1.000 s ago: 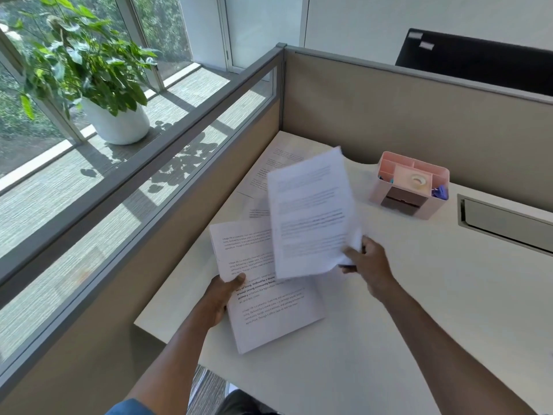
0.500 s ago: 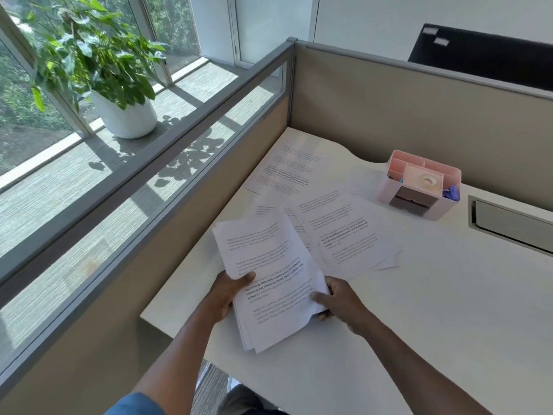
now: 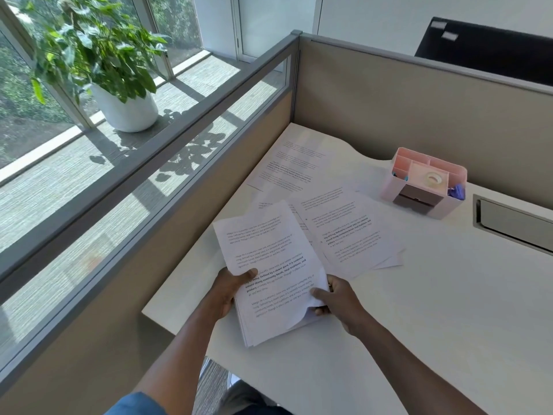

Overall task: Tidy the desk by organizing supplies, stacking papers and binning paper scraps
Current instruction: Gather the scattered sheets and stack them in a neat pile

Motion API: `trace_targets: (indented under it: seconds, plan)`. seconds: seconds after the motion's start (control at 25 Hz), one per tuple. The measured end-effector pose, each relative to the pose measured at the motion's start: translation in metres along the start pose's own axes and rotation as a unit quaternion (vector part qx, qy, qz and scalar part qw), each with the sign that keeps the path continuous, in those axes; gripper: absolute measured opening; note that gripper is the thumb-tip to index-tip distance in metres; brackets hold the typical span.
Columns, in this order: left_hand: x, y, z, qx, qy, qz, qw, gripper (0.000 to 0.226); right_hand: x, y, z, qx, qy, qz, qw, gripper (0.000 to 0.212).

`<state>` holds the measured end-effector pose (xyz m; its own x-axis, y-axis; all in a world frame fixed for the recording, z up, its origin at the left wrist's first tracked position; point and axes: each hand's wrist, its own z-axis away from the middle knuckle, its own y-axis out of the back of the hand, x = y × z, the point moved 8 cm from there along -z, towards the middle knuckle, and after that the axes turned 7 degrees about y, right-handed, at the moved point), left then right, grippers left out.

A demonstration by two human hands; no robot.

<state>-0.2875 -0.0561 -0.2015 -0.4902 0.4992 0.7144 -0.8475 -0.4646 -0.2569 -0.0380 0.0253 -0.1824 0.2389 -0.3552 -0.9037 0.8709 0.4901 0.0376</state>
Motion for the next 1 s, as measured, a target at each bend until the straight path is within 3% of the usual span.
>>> trace_targets:
  seconds: [0.32,0.48,0.68,0.8,1.0]
  plan:
    - [-0.002,0.002,-0.001,0.022,0.01,0.001,1.0,0.038,0.012,-0.003,0.002,-0.004,-0.028,-0.019,0.999,0.015]
    - [-0.004,0.005,-0.004,0.058,0.01,-0.011,0.998,0.029,-0.015,0.03,-0.008,0.106,0.017,0.215,0.971,0.019]
    - [-0.004,0.008,-0.004,0.078,0.013,-0.019,0.997,0.028,-0.055,0.093,-0.029,0.25,0.091,0.31,0.913,0.002]
    - [-0.003,0.007,-0.004,0.081,0.008,-0.018,0.997,0.029,-0.076,0.135,-0.053,0.278,0.08,0.396,0.871,0.033]
    - [-0.003,0.005,-0.003,0.087,0.002,-0.009,0.996,0.031,-0.066,0.181,-0.078,0.25,-0.08,0.497,0.827,0.079]
